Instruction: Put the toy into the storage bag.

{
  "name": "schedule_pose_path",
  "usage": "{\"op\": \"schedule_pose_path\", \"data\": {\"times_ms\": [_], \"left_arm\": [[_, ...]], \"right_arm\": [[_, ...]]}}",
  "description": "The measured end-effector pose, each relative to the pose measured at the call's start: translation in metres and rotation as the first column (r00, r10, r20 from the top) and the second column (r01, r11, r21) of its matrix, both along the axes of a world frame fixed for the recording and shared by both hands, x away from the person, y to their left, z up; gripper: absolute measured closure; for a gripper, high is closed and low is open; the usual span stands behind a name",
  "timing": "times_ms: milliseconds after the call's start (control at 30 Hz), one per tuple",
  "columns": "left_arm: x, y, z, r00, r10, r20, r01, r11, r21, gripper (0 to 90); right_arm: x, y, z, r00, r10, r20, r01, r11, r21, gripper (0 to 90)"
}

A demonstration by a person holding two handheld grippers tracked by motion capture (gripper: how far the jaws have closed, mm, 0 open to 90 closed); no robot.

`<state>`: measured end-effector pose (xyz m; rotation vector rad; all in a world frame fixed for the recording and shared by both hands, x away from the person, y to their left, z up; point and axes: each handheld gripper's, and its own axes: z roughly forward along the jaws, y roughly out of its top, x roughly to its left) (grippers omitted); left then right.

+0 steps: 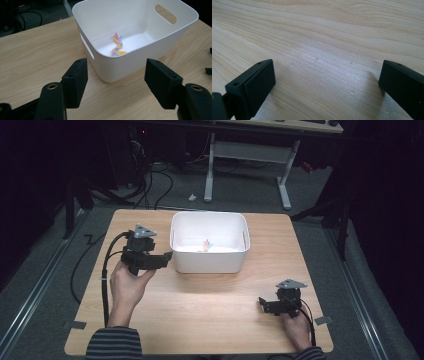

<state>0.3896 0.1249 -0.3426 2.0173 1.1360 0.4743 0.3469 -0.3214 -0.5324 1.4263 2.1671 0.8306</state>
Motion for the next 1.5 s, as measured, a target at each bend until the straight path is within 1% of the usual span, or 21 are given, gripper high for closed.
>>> {"op": "schedule_pose_path", "data": {"times_ms": [167, 200, 333, 500, 533, 767, 867, 967, 1000, 1067, 1233, 1300, 1367, 1400, 1500], "left_arm": [[-0.004, 0.006, -0.003, 1.0, 0.006, 0.0, -0.006, 1.0, -0.008, 35.7], [-0.006, 0.009, -0.005, 1.0, 0.009, -0.003, -0.009, 0.9998, -0.016, 35.7], [-0.008, 0.014, -0.008, 0.9998, 0.016, -0.009, -0.016, 0.9994, -0.029, 35.7], [-0.011, 0.019, -0.012, 0.9996, 0.026, -0.01, -0.027, 0.9989, -0.038, 35.6], [-0.012, 0.021, -0.014, 0.9994, 0.033, -0.012, -0.034, 0.9986, -0.041, 35.6], [-0.016, 0.026, -0.021, 0.999, 0.04, -0.021, -0.041, 0.9981, -0.047, 35.6], [-0.019, 0.029, -0.028, 0.9987, 0.042, -0.029, -0.043, 0.9978, -0.05, 35.7], [-0.019, 0.03, -0.031, 0.9986, 0.043, -0.031, -0.044, 0.9978, -0.049, 35.8], [-0.02, 0.031, -0.034, 0.9984, 0.043, -0.037, -0.045, 0.9978, -0.049, 35.7], [-0.02, 0.032, -0.037, 0.9982, 0.044, -0.042, -0.046, 0.9976, -0.052, 35.8], [-0.022, 0.033, -0.041, 0.9979, 0.045, -0.046, -0.047, 0.9973, -0.055, 35.8], [-0.023, 0.033, -0.046, 0.9974, 0.044, -0.057, -0.047, 0.9975, -0.052, 35.8], [-0.023, 0.033, -0.046, 0.9974, 0.043, -0.058, -0.046, 0.9978, -0.048, 35.7], [-0.024, 0.033, -0.05, 0.997, 0.038, -0.067, -0.041, 0.9982, -0.044, 35.7], [-0.024, 0.033, -0.053, 0.9967, 0.039, -0.072, -0.041, 0.9986, -0.032, 35.2]], "right_arm": [[0.0, 0.0, 0.0, 1.0, 0.0, 0.0, 0.0, 1.0, 0.0, 0.6], [0.0, 0.0, 0.0, 1.0, 0.001, 0.001, -0.001, 1.0, -0.001, 0.6], [0.0, 0.0, 0.0, 1.0, 0.002, 0.001, -0.002, 1.0, -0.002, 0.6], [0.0, 0.0, 0.0, 1.0, 0.003, 0.001, -0.003, 1.0, -0.001, 0.6], [0.0, 0.0, 0.0, 1.0, 0.003, 0.001, -0.003, 1.0, -0.001, 0.6], [0.0, 0.0, 0.0, 1.0, 0.004, 0.001, -0.004, 1.0, -0.001, 0.6], [0.0, 0.0, 0.0, 1.0, 0.004, 0.001, -0.004, 1.0, -0.001, 0.6], [0.0, 0.0, 0.0, 1.0, 0.004, 0.001, -0.004, 1.0, -0.001, 0.6], [0.0, 0.0, 0.0, 1.0, 0.004, 0.001, -0.004, 1.0, -0.001, 0.6], [0.0, 0.0, 0.0, 1.0, 0.004, 0.0, -0.004, 1.0, -0.001, 0.5], [0.0, 0.0, 0.0, 1.0, 0.004, 0.001, -0.004, 1.0, -0.001, 0.6], [0.0, 0.0, 0.0, 1.0, 0.004, 0.0, -0.004, 1.0, -0.001, 0.5], [0.0, 0.0, 0.0, 1.0, 0.004, 0.0, -0.004, 1.0, -0.001, 0.6], [0.0, 0.0, 0.0, 1.0, 0.004, 0.001, -0.004, 1.0, -0.001, 0.6], [0.0, 0.0, 0.0, 1.0, 0.004, 0.001, -0.004, 1.0, -0.001, 0.6]]}}
